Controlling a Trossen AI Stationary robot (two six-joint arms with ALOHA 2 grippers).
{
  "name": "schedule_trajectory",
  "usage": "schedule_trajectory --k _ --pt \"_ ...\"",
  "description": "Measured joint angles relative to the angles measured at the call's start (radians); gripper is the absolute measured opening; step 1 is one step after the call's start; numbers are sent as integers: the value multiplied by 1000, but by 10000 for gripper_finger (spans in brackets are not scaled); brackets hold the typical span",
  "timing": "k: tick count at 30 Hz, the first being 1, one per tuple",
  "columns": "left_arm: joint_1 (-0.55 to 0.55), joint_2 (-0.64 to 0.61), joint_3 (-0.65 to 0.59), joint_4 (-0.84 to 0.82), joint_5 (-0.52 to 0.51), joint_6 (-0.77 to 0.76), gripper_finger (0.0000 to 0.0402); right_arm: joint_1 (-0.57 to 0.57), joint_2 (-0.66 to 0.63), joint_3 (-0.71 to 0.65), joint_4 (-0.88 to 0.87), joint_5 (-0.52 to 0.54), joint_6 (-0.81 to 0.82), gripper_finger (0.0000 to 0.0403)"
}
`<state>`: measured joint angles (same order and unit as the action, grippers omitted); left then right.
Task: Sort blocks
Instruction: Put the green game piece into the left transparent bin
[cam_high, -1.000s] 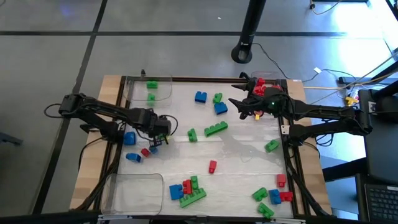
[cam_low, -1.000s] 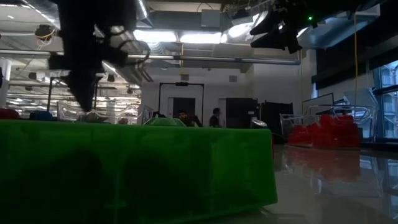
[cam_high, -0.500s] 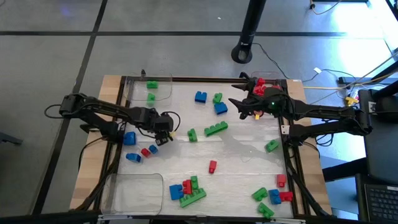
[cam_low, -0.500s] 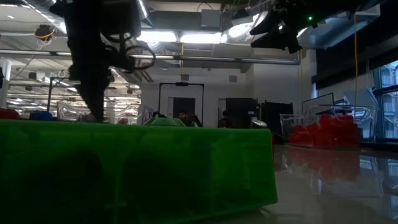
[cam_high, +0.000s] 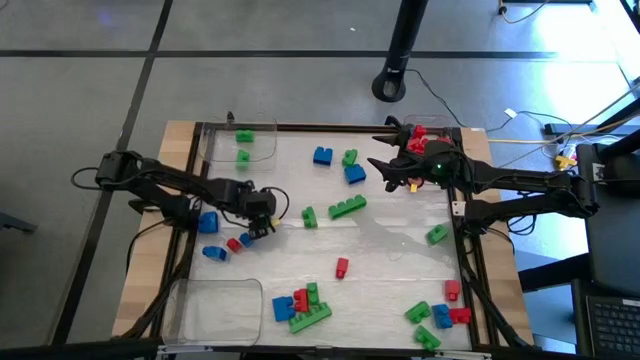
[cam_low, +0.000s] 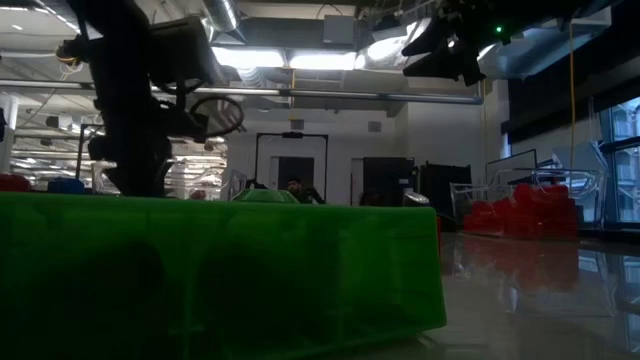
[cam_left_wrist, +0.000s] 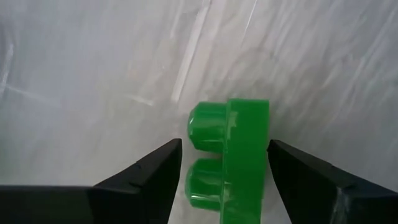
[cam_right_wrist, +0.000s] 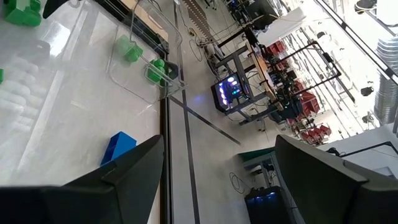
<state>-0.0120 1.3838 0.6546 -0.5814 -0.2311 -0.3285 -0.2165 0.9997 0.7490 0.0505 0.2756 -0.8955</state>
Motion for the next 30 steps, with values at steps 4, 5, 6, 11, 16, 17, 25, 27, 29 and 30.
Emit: schedule_trajectory --k 4,5,6,11,16,17,25,27,29,30 --pt "1 0 -21 -4 0 -4 219 0 0 0 0 0 0 309" --pt "1 0 -26 -2 0 -4 214 0 0 0 0 0 0 309" --pt "1 0 -28 -4 0 -4 208 0 0 0 0 0 0 309" --pt "1 0 -28 6 0 -4 162 0 0 0 0 0 0 309" --pt "1 -1 -27 5 0 -4 154 0 0 0 0 0 0 309" --pt "1 -1 -24 -1 0 -4 154 0 0 0 0 0 0 309" --pt "1 -5 120 -165 -42 4 167 0 0 0 0 0 0 309" --pt "1 -19 175 -212 -84 25 165 0 0 0 0 0 0 309" --pt "3 -41 225 -243 -141 51 162 0 0 0 0 0 0 309" --pt "6 -54 252 -253 -171 66 162 0 0 0 0 0 0 309"
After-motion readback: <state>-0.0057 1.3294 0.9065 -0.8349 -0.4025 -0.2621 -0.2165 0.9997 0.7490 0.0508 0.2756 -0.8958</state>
